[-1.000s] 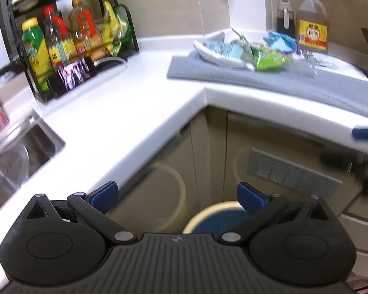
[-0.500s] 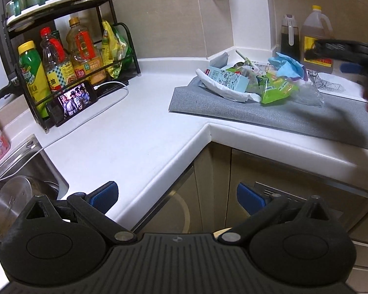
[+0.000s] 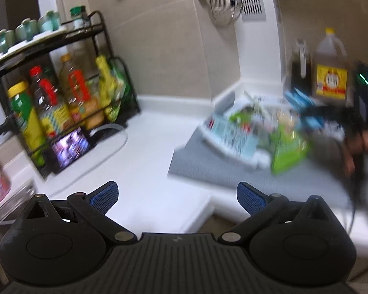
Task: Collect trash
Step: 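Raise the right tool to the mat and grasp the blue glove while the left tool moves to the pile, then grasp the white-and-blue drink carton with the left tool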
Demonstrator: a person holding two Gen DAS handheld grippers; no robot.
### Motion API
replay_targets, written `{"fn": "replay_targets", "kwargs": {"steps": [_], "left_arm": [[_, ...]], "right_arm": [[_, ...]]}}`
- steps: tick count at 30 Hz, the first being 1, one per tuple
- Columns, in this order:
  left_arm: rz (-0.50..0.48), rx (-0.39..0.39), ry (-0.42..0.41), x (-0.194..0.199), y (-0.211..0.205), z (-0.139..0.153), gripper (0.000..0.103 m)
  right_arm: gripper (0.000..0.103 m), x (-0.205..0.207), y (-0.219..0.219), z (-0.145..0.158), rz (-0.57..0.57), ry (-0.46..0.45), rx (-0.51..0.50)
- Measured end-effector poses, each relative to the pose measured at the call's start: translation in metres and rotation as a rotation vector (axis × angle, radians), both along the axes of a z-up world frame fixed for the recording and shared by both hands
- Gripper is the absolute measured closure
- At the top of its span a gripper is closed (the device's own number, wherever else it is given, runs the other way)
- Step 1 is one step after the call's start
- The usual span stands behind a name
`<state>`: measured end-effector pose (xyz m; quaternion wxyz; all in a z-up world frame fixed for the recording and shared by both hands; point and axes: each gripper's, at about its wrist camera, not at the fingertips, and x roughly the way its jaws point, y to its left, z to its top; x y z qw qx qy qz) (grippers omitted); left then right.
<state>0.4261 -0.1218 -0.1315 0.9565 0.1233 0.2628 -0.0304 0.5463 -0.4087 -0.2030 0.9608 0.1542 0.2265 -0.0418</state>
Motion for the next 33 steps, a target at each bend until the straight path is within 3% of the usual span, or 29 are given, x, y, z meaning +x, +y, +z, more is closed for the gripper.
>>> {"fn": "replay_targets", "kwargs": {"steps": [5, 7, 9, 11, 14, 17, 24, 29, 33], "left_arm": [[-0.086, -0.072, 0.034, 0.069, -0.034, 0.018, 0.0], [-0.107, -0.122, 0.081, 0.105, -0.049, 0.022, 0.0], [-0.106, -0.194, 0.141, 0.141, -0.059, 0.02, 0.0], [-0.074, -0.255, 0.202, 0.175, -0.065, 0.014, 0.0], [0.023, -0.319, 0.249, 0.215, -0.066, -0.001, 0.0], [0.084, -0.326, 0.291, 0.243, -0.067, -0.017, 0.0], [0.109, -0.27, 0.353, 0.263, -0.067, -0.043, 0.0], [0.144, -0.227, 0.338, 0.262, -0.059, -0.049, 0.004], [0.159, -0.258, 0.349, 0.261, -0.031, -0.046, 0.006]], "right_arm": [[0.063, -0.046, -0.021, 0.002, -0.021, -0.15, -0.019], [0.063, -0.057, -0.03, -0.004, -0.014, -0.207, -0.022], [0.063, -0.064, -0.041, -0.012, 0.002, -0.251, 0.035], [0.063, -0.061, -0.047, -0.009, -0.004, -0.231, 0.065], [0.063, -0.06, -0.044, -0.006, 0.023, -0.254, 0.034], [0.063, -0.06, -0.04, -0.007, 0.025, -0.254, 0.005], [0.063, -0.061, -0.037, -0.006, 0.031, -0.257, -0.008], [0.063, -0.06, -0.038, -0.006, 0.031, -0.247, -0.006], [0.062, -0.06, -0.038, -0.006, 0.024, -0.24, -0.002]]}}
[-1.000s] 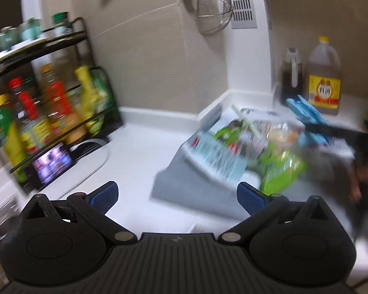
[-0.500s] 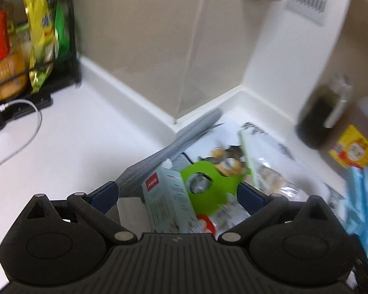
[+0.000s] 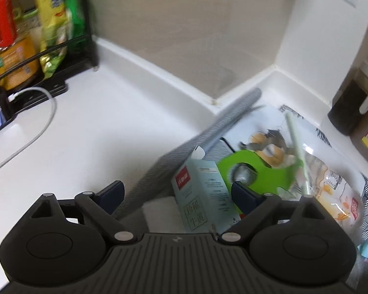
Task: Collect trash
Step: 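Grasp the white-and-blue drink carton with the left tool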
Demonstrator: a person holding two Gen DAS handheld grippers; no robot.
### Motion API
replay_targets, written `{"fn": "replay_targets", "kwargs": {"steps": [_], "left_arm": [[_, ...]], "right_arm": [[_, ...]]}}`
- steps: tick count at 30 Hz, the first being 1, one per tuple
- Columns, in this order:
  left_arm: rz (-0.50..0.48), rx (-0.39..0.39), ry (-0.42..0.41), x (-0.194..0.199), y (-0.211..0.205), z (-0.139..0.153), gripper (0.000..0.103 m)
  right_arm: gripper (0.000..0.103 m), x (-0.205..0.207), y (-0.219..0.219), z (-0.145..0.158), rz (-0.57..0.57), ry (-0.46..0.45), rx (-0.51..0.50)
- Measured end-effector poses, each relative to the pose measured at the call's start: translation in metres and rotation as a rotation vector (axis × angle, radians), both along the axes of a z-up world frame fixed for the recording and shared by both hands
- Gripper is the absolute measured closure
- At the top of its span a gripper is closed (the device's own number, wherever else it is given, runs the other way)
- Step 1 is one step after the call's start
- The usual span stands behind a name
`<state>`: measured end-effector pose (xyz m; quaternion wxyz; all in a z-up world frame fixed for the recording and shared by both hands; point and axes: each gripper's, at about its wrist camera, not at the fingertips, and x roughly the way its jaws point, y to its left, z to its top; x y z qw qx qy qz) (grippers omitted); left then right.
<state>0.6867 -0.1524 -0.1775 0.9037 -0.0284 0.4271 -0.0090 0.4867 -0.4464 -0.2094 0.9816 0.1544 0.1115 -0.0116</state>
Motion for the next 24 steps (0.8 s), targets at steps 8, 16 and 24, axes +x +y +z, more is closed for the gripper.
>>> {"fn": "replay_targets", "kwargs": {"steps": [8, 16, 24], "left_arm": [[0.063, -0.029, 0.001, -0.014, 0.054, 0.01, 0.005], [-0.011, -0.053, -0.022, -0.029, 0.02, 0.022, 0.002], [-0.069, 0.091, -0.008, -0.033, -0.015, 0.002, 0.017]], "right_arm": [[0.062, -0.001, 0.003, 0.001, -0.003, -0.001, -0.011], [0.062, 0.001, 0.0, -0.001, -0.008, 0.014, 0.003], [0.062, 0.002, 0.001, -0.002, -0.005, 0.02, 0.002]]}}
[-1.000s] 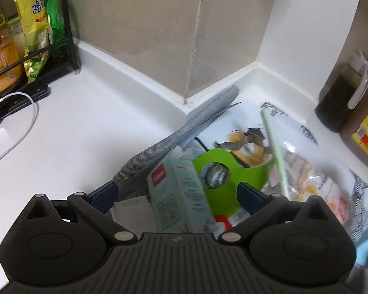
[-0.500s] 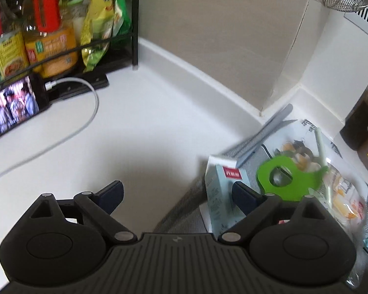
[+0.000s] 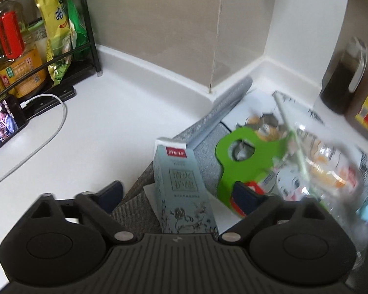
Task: Collect trash
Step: 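Grasp the white-and-blue drink carton with the left tool, then lift the carton off the pile with the left tool while the right tool holds the glove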
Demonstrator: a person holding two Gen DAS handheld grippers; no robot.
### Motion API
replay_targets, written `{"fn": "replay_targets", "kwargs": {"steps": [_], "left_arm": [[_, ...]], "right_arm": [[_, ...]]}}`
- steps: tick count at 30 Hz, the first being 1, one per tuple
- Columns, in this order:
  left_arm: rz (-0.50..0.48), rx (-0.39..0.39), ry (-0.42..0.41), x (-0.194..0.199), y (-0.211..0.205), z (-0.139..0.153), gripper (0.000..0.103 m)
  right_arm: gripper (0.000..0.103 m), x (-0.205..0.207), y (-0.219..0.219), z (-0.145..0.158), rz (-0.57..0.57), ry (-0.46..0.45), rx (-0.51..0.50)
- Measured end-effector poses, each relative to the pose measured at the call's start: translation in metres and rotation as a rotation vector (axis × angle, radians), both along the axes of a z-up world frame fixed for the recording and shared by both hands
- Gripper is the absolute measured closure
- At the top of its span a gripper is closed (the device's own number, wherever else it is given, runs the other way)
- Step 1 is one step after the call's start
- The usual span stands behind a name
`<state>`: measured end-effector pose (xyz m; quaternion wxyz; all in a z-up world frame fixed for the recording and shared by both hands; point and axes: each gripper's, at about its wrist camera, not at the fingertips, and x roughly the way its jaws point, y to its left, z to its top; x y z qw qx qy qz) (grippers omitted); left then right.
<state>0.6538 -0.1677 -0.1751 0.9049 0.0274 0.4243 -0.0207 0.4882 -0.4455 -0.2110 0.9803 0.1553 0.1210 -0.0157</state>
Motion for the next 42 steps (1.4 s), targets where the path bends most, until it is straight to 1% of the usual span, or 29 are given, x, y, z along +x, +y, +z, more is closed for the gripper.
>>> {"fn": "replay_targets", "kwargs": {"steps": [2, 3, 5, 9, 11, 15, 17, 19, 20, 22, 24, 26, 30, 33, 35, 40, 42], "left_arm": [[-0.017, 0.0, 0.031, 0.001, 0.002, -0.003, 0.052], [-0.015, -0.003, 0.046, 0.001, 0.004, -0.003, 0.055], [-0.003, -0.024, 0.045, 0.0, 0.011, 0.001, 0.059], [-0.002, -0.064, 0.024, -0.01, 0.025, 0.02, 0.059], [-0.019, -0.091, -0.008, -0.021, 0.031, 0.034, 0.059], [-0.045, -0.121, -0.078, -0.045, 0.04, 0.06, 0.059], [-0.062, -0.129, -0.11, -0.057, 0.042, 0.069, 0.059], [-0.082, -0.108, -0.149, -0.061, 0.036, 0.072, 0.059], [-0.085, -0.091, -0.15, -0.058, 0.031, 0.071, 0.059], [-0.093, -0.08, -0.147, -0.049, 0.021, 0.065, 0.059], [-0.08, -0.06, -0.137, -0.037, 0.012, 0.055, 0.059], [-0.075, -0.068, -0.132, -0.028, 0.006, 0.051, 0.059], [-0.124, -0.088, -0.178, -0.025, -0.007, 0.058, 0.059], [-0.157, -0.088, -0.177, -0.023, -0.013, 0.057, 0.059], [-0.151, -0.072, -0.159, -0.02, -0.013, 0.049, 0.059], [-0.09, -0.028, -0.094, -0.011, 0.003, 0.023, 0.059], [-0.074, -0.022, -0.068, -0.008, 0.012, 0.015, 0.057]], "right_arm": [[0.062, 0.001, 0.0, 0.0, 0.0, 0.003, -0.002], [0.062, 0.001, 0.0, 0.0, 0.0, 0.004, -0.003], [0.062, 0.0, 0.001, 0.001, 0.001, 0.002, -0.005], [0.062, -0.001, 0.001, 0.001, -0.004, -0.009, -0.009], [0.062, -0.003, 0.0, 0.002, -0.012, -0.022, -0.005], [0.062, -0.006, -0.001, 0.003, -0.03, -0.05, 0.0], [0.062, -0.006, -0.001, 0.003, -0.03, -0.056, 0.0], [0.062, -0.006, -0.001, 0.003, -0.03, -0.052, -0.002], [0.062, -0.005, -0.001, 0.002, -0.029, -0.05, -0.002], [0.062, -0.005, 0.0, 0.002, -0.027, -0.051, -0.002], [0.062, -0.007, -0.001, 0.001, -0.028, -0.057, 0.006], [0.062, -0.007, -0.003, 0.001, -0.026, -0.058, 0.016], [0.062, -0.004, -0.004, 0.001, -0.025, -0.041, 0.022], [0.062, -0.004, -0.002, 0.002, -0.021, -0.043, 0.014], [0.062, -0.004, -0.001, 0.002, -0.018, -0.045, 0.009], [0.062, -0.003, -0.002, 0.003, -0.019, -0.035, 0.012], [0.062, -0.003, -0.002, 0.003, -0.018, -0.03, 0.013]]}}
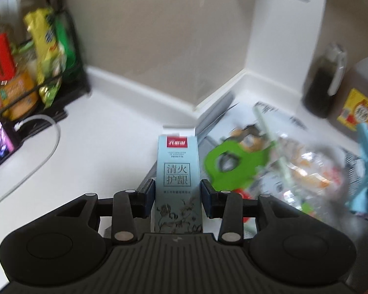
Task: Collect trash
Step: 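Lift the carton off the pile with the left tool while the right tool holds the glove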
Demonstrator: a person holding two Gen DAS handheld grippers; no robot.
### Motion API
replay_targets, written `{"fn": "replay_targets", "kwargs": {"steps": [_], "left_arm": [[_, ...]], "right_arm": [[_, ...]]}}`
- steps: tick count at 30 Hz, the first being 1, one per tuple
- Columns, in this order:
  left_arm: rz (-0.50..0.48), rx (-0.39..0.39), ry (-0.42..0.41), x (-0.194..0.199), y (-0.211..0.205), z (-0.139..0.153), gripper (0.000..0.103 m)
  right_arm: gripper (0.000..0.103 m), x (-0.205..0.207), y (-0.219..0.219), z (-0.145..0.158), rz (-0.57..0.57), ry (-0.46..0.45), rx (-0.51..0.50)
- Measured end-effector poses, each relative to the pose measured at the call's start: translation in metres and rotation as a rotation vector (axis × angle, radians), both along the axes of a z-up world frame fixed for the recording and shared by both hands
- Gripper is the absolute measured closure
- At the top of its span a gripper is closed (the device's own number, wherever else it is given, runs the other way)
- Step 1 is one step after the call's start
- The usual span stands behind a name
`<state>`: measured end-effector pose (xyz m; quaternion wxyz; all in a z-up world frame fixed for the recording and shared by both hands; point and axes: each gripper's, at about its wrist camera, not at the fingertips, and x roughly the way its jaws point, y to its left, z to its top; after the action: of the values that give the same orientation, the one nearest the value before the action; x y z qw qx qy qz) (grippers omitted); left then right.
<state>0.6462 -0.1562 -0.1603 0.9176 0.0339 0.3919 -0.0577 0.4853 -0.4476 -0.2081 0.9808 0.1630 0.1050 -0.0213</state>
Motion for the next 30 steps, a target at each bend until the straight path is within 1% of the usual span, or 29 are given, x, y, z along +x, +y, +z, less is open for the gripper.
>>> {"fn": "replay_targets", "kwargs": {"steps": [1, 2, 3, 4, 5, 7, 9, 11, 15, 16, 18, 19, 20, 21, 22, 23, 26, 28, 30], "left_arm": [[0.006, 0.005, 0.011, 0.001, 0.003, -0.002, 0.05], [0.014, 0.01, 0.018, 0.002, 0.007, -0.004, 0.04], [0.019, 0.015, 0.014, 0.001, 0.009, -0.004, 0.035], [0.022, 0.027, 0.007, -0.001, 0.01, -0.004, 0.022], [0.027, 0.043, -0.004, -0.002, 0.011, -0.003, 0.015], [0.019, 0.061, -0.012, -0.007, 0.011, -0.001, 0.015], [0.001, 0.054, 0.007, -0.011, 0.011, 0.002, 0.015], [-0.019, 0.052, 0.009, -0.019, 0.007, 0.004, 0.015], [-0.081, 0.107, -0.021, -0.031, -0.018, 0.006, 0.015], [-0.094, 0.118, -0.023, -0.032, -0.022, 0.005, 0.016], [-0.119, 0.146, -0.021, -0.033, -0.033, 0.0, 0.024], [-0.125, 0.164, -0.014, -0.032, -0.036, -0.003, 0.034], [-0.127, 0.174, 0.0, -0.03, -0.037, -0.006, 0.041], [-0.127, 0.174, 0.016, -0.028, -0.037, -0.01, 0.044], [-0.124, 0.178, 0.031, -0.026, -0.037, -0.013, 0.051], [-0.123, 0.184, 0.042, -0.024, -0.035, -0.016, 0.054], [-0.115, 0.187, 0.044, -0.025, -0.03, -0.016, 0.057], [-0.11, 0.181, 0.025, -0.028, -0.029, -0.008, 0.057], [-0.101, 0.134, -0.001, -0.031, -0.025, 0.007, 0.057]], "right_arm": [[0.062, 0.0, 0.0, 0.0, 0.001, 0.001, 0.0], [0.062, 0.0, 0.0, 0.0, 0.003, 0.002, 0.0], [0.062, 0.0, 0.0, 0.0, 0.004, 0.003, 0.0], [0.062, 0.0, 0.0, 0.001, 0.005, 0.004, -0.001], [0.062, 0.0, 0.0, 0.001, 0.006, 0.005, -0.001], [0.062, 0.001, 0.0, 0.001, 0.007, 0.008, 0.0], [0.062, 0.002, 0.0, 0.0, 0.008, 0.012, 0.002], [0.062, 0.002, 0.0, 0.0, 0.009, 0.017, 0.002], [0.062, 0.002, 0.0, -0.001, 0.013, 0.019, 0.0], [0.062, 0.002, 0.0, -0.001, 0.013, 0.02, 0.001], [0.062, 0.003, 0.0, -0.001, 0.013, 0.023, 0.005], [0.062, 0.003, -0.001, -0.001, 0.013, 0.024, 0.007], [0.062, 0.003, -0.001, -0.001, 0.013, 0.024, 0.008], [0.062, 0.003, -0.001, -0.001, 0.013, 0.024, 0.008], [0.062, 0.003, -0.001, 0.0, 0.014, 0.023, 0.008], [0.062, 0.003, -0.001, 0.0, 0.015, 0.022, 0.007], [0.062, 0.002, 0.0, 0.0, 0.017, 0.019, 0.004], [0.062, 0.002, 0.0, 0.0, 0.017, 0.019, 0.003], [0.062, 0.002, 0.0, 0.0, 0.016, 0.017, 0.003]]}}
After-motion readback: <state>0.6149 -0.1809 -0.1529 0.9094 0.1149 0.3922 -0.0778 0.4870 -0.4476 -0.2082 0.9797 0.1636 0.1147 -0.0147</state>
